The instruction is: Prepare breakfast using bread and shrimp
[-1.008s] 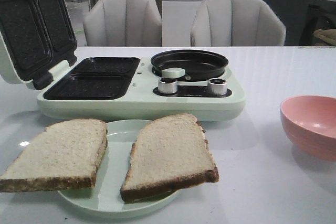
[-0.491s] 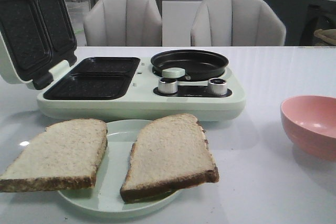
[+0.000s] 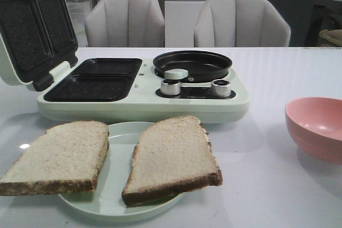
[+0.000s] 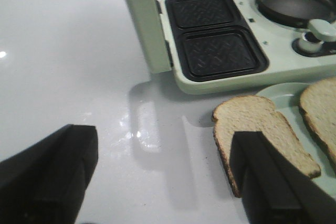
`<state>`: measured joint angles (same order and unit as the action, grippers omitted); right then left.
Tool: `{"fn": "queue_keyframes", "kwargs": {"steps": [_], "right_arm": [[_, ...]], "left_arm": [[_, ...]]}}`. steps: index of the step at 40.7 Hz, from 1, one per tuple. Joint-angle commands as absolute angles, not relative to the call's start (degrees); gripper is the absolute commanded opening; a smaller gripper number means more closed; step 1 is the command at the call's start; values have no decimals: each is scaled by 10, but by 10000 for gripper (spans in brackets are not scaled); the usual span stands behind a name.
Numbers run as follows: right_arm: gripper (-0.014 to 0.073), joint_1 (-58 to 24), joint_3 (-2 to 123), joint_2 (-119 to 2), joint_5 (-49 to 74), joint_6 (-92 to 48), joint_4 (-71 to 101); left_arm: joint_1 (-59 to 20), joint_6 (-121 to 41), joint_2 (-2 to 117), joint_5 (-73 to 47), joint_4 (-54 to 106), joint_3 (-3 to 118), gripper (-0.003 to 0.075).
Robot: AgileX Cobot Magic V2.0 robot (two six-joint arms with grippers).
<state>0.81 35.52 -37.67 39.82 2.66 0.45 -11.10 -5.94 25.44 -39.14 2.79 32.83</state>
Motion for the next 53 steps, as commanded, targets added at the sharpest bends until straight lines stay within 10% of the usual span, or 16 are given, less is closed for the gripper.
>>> {"fn": "queue_keyframes", "kwargs": {"steps": [1, 32, 53], "right_arm": [[537, 11, 376, -380, 356, 23, 6], [537, 11, 376, -380, 356, 23, 6], [537, 11, 376, -380, 356, 23, 6]], "left_arm": [[-163, -119, 263, -341, 32, 337, 581], [-477, -304, 442, -223, -121, 200, 581], [-480, 71, 772, -257, -474, 328, 581]]}}
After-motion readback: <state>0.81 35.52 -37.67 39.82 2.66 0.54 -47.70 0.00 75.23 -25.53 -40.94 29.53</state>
